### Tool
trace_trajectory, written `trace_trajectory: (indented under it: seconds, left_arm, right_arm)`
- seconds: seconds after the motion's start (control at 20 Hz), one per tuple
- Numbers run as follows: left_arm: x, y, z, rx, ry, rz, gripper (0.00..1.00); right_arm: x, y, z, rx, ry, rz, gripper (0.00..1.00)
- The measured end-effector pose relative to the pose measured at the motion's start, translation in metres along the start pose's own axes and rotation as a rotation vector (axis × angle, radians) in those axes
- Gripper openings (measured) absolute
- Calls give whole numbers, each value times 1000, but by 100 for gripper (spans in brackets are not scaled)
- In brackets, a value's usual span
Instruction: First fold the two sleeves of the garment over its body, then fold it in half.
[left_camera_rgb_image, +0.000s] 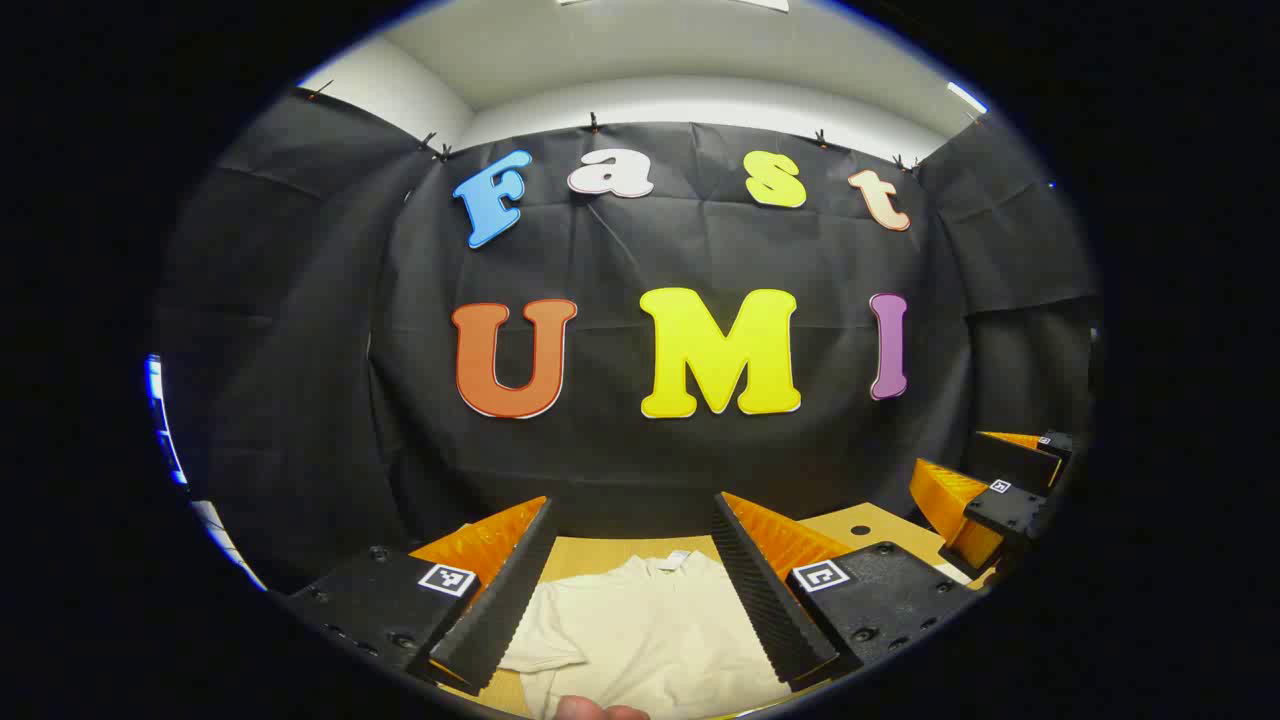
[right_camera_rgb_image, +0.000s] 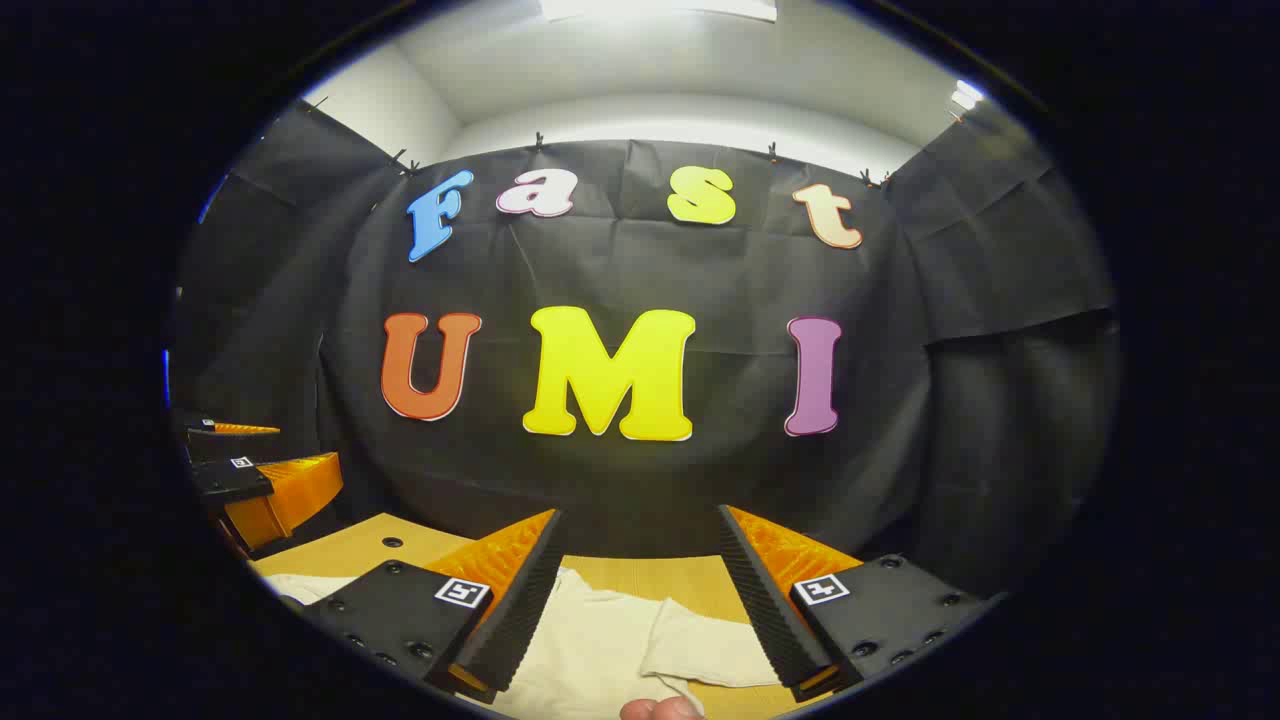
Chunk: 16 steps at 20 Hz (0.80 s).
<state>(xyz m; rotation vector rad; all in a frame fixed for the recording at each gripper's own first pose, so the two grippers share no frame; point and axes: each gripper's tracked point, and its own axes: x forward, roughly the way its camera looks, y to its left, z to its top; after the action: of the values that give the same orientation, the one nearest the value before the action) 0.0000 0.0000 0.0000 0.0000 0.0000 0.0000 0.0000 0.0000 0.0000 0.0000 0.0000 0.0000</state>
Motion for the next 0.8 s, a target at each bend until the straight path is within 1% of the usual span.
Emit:
trace_trajectory:
  seconds: [0.1,0.25,0.45,0.6,0.8]
  left_arm:
    - [1,-5,1,0,-6,-6,98]
    - [3,-5,5,-1,-13,9,99]
    - [5,-7,10,1,-30,10,99]
    - [10,-17,0,-16,-2,-14,99]
    - [15,-24,-2,-10,0,-25,99]
  right_arm:
    - [0,-4,1,7,1,-2,94]
    - [4,-13,2,13,-1,-28,94]
    - [8,-13,4,14,5,-38,94]
    - [9,-17,2,24,10,-43,94]
    - [12,-25,2,25,14,-40,94]
